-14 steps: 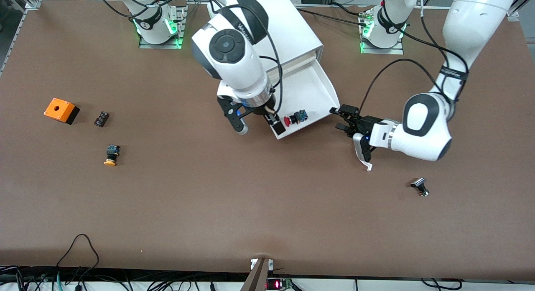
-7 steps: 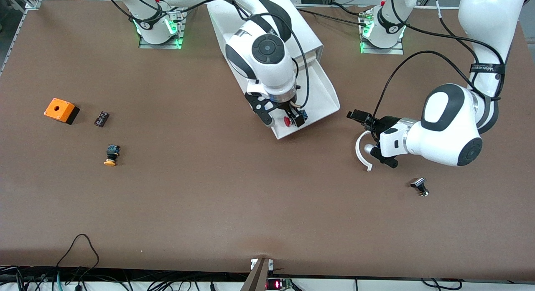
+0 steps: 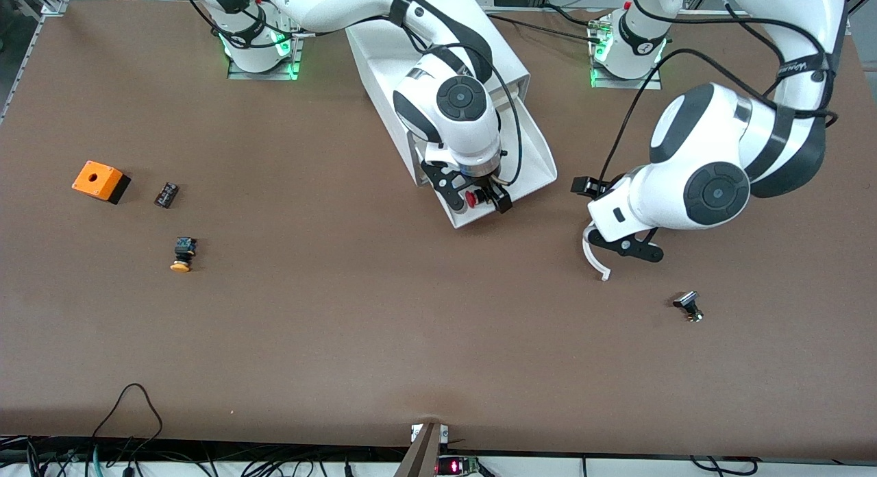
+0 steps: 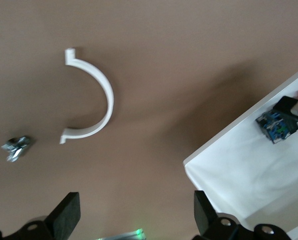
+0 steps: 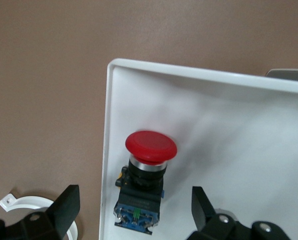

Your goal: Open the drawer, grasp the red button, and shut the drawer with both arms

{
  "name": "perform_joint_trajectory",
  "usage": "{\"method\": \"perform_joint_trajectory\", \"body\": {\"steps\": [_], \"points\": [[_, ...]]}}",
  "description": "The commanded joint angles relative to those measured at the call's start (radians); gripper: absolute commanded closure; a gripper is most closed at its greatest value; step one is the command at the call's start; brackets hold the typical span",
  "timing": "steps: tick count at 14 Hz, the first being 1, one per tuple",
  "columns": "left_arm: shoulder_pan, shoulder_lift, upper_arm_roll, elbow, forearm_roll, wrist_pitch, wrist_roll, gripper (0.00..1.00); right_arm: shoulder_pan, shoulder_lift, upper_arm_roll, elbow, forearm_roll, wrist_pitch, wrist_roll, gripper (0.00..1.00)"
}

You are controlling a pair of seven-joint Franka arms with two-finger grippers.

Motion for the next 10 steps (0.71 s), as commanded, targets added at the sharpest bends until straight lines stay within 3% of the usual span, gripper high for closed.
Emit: {"method": "perform_joint_trajectory", "body": {"steps": [1, 3, 4, 5, 10], "points": [[0.02, 0.031, 0.016, 0.082, 0.002, -0.088, -0.002, 0.0, 0.018, 0.033, -0.006, 0.047, -0.018, 0.004, 0.029, 0.22], [0.017, 0.038, 0.019, 0.106, 0.011, -0.087, -0.002, 0.0, 0.019, 0.033, -0.005, 0.047, -0.018, 0.004, 0.026, 0.76], [0.018, 0.041, 0.019, 0.108, 0.007, -0.087, -0.004, 0.0, 0.019, 0.033, -0.003, 0.048, -0.018, 0.002, 0.026, 0.96], [0.02, 0.043, 0.019, 0.104, 0.005, -0.082, 0.001, 0.0, 0.019, 0.032, -0.002, 0.047, -0.018, -0.001, 0.026, 1.0], [0.005, 0.058, 0.019, 0.093, 0.005, -0.021, -0.102, 0.0, 0.001, 0.018, 0.001, 0.095, -0.012, -0.025, 0.019, 1.0]]}}
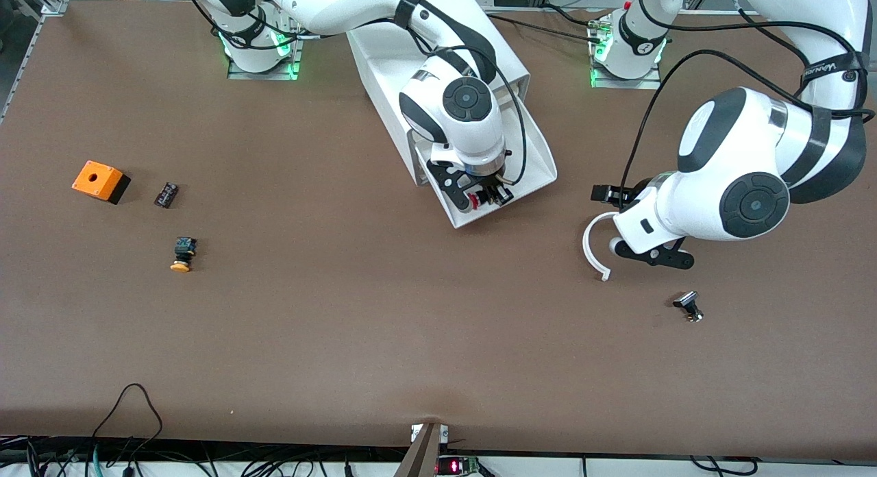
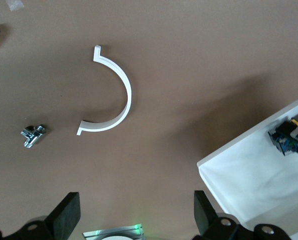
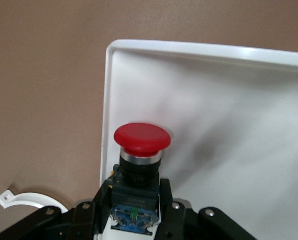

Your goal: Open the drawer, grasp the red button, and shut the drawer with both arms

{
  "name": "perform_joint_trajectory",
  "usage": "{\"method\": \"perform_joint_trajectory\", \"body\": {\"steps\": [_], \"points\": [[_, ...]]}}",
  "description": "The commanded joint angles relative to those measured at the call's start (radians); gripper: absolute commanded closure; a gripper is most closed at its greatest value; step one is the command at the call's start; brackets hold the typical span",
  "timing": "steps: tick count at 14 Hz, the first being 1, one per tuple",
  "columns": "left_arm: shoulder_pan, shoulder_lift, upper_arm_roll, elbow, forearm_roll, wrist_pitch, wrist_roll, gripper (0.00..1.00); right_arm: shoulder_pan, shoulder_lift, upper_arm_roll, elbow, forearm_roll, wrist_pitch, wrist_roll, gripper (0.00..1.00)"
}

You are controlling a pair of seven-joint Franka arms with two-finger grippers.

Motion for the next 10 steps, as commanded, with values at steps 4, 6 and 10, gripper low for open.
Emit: {"method": "perform_joint_trajectory", "body": {"steps": [4, 6, 10], "points": [[-0.041, 0.028, -0.004, -0.037, 0.005, 0.149, -0.199, 0.0, -0.086, -0.036, 0.028, 0.119, 0.014, -0.093, -0.049, 1.0], [-0.049, 0.027, -0.009, -0.105, 0.005, 0.273, -0.333, 0.01, -0.146, -0.063, 0.054, 0.119, 0.028, -0.149, -0.164, 1.0], [-0.102, 0.014, -0.007, -0.269, 0.017, 0.542, -0.533, 0.01, -0.27, -0.103, 0.062, 0.117, 0.104, -0.205, -0.426, 1.0]]}}
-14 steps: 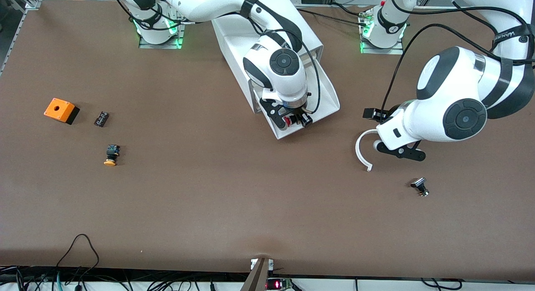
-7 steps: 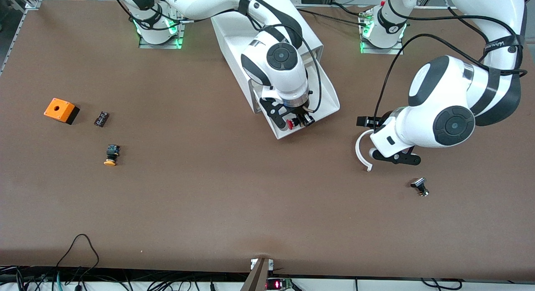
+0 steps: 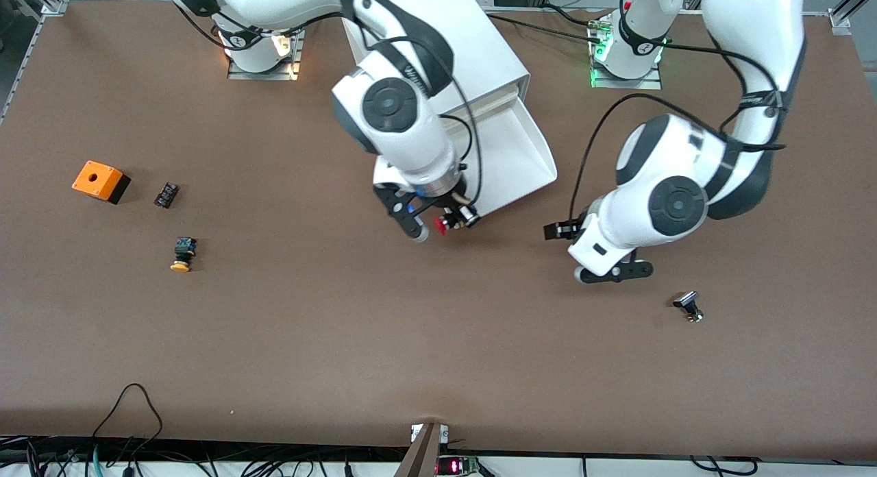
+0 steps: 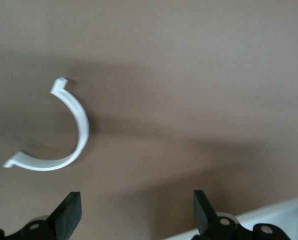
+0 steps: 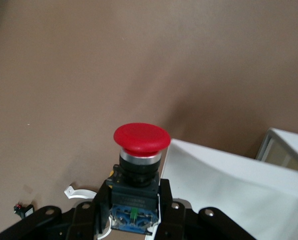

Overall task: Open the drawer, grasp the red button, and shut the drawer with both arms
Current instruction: 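Close the drawer with the left gripper while the right gripper moves the button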

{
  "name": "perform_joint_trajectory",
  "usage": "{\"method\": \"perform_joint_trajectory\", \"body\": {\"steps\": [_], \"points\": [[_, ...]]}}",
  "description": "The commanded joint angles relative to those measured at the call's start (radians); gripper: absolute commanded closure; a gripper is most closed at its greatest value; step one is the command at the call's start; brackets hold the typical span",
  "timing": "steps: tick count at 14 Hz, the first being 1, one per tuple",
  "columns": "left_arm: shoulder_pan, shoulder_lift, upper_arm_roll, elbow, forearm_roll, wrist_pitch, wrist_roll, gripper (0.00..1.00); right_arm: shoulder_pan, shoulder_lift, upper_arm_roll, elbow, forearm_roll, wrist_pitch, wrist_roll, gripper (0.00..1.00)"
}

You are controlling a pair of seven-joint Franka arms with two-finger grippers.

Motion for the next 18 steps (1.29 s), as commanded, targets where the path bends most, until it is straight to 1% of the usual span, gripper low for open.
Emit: {"method": "perform_joint_trajectory", "body": {"steps": [1, 2, 3, 5, 7, 8, 9, 10, 11, 14, 18], "points": [[-0.038, -0.027, 0.001, -0.118, 0.019, 0.147, -0.164, 0.02, -0.09, -0.028, 0.024, -0.002, 0.052, -0.075, -0.223, 1.0], [-0.053, -0.027, 0.001, -0.146, 0.019, 0.184, -0.213, 0.03, -0.119, -0.031, 0.024, -0.002, 0.065, -0.112, -0.311, 1.0], [-0.072, -0.028, -0.001, -0.188, 0.019, 0.236, -0.276, 0.04, -0.179, -0.066, 0.021, -0.008, 0.072, -0.161, -0.447, 1.0], [-0.096, -0.031, -0.002, -0.212, 0.019, 0.243, -0.299, 0.05, -0.245, -0.089, 0.018, -0.014, 0.072, -0.272, -0.636, 1.0], [-0.121, -0.038, -0.005, -0.227, 0.017, 0.241, -0.321, 0.05, -0.309, -0.105, 0.017, -0.029, 0.07, -0.331, -0.791, 1.0], [-0.127, -0.038, -0.017, -0.239, 0.017, 0.24, -0.324, 0.05, -0.349, -0.121, 0.017, -0.06, 0.058, -0.35, -0.863, 1.0], [-0.129, -0.044, -0.03, -0.256, 0.017, 0.24, -0.327, 0.05, -0.384, -0.144, 0.001, -0.104, 0.052, -0.353, -0.965, 1.0], [-0.127, -0.051, -0.039, -0.274, 0.017, 0.238, -0.327, 0.05, -0.397, -0.166, -0.034, -0.152, 0.052, -0.345, -1.036, 1.0], [-0.127, -0.06, -0.048, -0.284, 0.014, 0.238, -0.327, 0.05, -0.397, -0.19, -0.083, -0.208, 0.05, -0.333, -1.104, 1.0], [-0.126, -0.074, -0.091, -0.308, 0.007, 0.234, -0.351, 0.05, -0.397, -0.246, -0.192, -0.406, 0.044, -0.214, -1.296, 1.0], [-0.129, -0.071, -0.143, -0.339, 0.005, 0.234, -0.375, 0.05, -0.397, -0.278, -0.267, -0.604, 0.033, -0.028, -1.439, 1.0]]}}
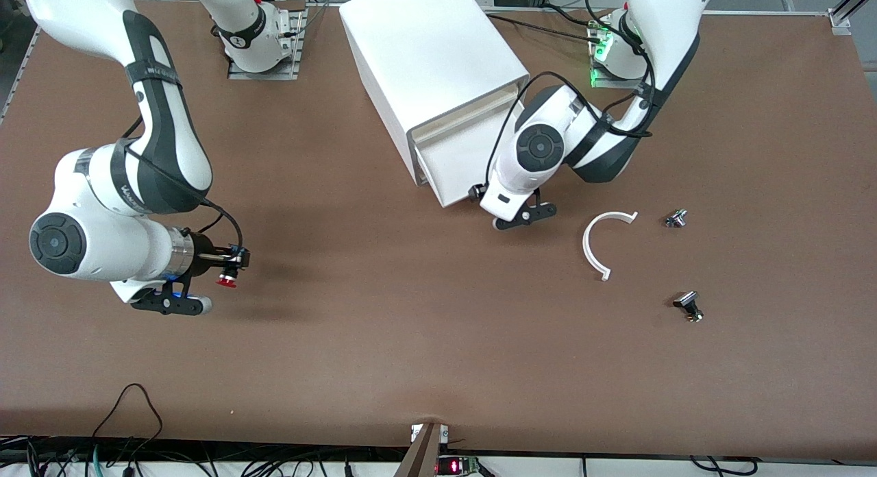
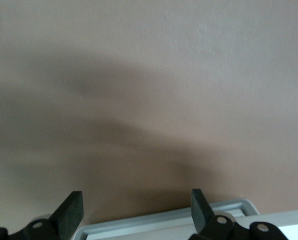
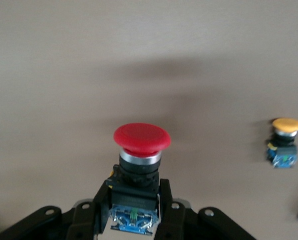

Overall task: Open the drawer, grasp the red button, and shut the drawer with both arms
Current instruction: 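Close the drawer with the left gripper while the right gripper moves the button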

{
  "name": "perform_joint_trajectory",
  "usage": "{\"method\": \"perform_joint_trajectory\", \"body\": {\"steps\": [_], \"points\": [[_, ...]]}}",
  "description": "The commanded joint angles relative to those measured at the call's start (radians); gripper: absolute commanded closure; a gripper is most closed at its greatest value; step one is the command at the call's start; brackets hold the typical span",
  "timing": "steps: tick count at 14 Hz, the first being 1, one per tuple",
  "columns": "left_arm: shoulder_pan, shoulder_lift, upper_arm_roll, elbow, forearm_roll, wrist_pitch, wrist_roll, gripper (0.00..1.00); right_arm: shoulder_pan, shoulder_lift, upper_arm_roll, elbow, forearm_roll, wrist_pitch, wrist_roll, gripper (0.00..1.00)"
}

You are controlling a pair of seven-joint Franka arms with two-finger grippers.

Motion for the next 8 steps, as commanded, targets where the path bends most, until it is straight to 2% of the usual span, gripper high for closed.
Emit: {"method": "perform_joint_trajectory", "body": {"steps": [1, 3, 8], "points": [[0.003, -0.03, -0.041, -0.059, 0.005, 0.005, -0.02, 0.05, 0.007, -0.079, -0.045, -0.199, -0.012, 0.128, -0.115, 1.0], [0.001, -0.03, -0.069, -0.065, 0.005, 0.005, -0.035, 0.05, 0.007, -0.1, -0.075, -0.308, -0.012, 0.243, -0.224, 1.0], [0.001, -0.03, -0.127, -0.08, 0.005, 0.005, -0.1, 0.04, -0.007, -0.088, -0.095, -0.458, -0.01, 0.444, -0.423, 1.0]]}}
